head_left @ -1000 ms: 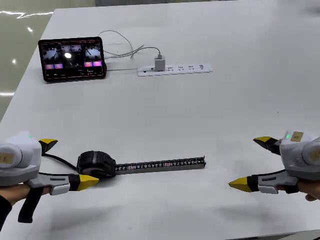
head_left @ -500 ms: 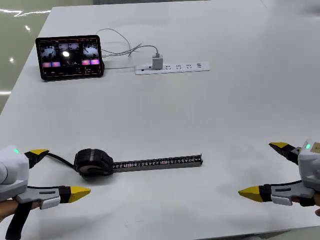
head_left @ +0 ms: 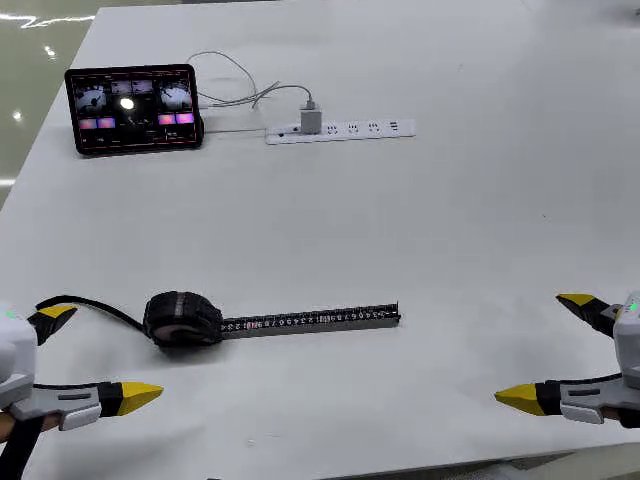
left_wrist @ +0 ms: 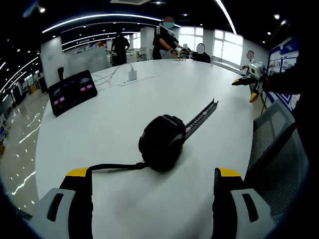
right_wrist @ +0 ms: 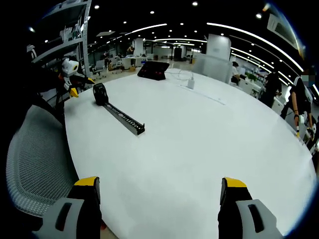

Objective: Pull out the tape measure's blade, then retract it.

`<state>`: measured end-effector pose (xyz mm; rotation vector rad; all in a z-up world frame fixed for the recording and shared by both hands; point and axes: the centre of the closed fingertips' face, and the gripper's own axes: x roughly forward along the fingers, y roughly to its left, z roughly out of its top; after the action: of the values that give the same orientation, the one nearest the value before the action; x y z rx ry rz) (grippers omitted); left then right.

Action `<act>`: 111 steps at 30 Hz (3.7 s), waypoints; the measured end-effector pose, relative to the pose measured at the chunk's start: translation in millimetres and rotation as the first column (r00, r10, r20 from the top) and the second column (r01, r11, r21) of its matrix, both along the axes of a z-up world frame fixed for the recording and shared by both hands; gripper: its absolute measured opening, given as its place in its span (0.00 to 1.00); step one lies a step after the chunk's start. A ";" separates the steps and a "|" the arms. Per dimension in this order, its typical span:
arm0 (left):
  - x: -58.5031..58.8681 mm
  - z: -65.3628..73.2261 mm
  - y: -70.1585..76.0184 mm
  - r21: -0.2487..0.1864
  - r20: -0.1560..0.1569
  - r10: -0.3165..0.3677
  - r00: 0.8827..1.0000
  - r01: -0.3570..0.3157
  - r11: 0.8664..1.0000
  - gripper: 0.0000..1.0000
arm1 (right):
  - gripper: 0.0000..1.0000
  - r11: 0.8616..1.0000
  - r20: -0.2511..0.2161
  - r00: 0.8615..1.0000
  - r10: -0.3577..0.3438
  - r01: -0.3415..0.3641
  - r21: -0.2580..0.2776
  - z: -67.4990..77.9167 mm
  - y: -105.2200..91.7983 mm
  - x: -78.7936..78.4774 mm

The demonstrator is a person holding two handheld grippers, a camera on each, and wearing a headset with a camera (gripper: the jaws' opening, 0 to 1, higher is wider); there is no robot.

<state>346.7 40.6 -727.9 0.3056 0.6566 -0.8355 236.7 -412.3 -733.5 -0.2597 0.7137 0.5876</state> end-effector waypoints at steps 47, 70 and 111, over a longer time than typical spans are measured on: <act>20.5 22.6 -15.8 -0.063 0.013 0.102 0.995 -0.101 0.993 0.99 | 0.99 0.997 -0.035 0.997 0.075 -0.076 -0.024 10.4 13.3 11.3; 35.1 9.2 -50.9 -0.040 -0.014 0.155 0.988 -0.155 0.987 0.99 | 0.99 0.959 -0.091 0.960 0.264 -0.271 -0.081 18.8 48.6 52.2; 49.9 -11.0 -65.4 -0.066 0.015 0.452 0.892 -0.450 0.891 0.99 | 0.99 0.843 -0.246 0.842 0.480 -0.520 -0.137 -21.0 95.4 88.1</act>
<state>396.5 -24.8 -739.0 0.1000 0.6395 -0.4011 324.8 -316.8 -754.5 -0.5924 0.9111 1.0599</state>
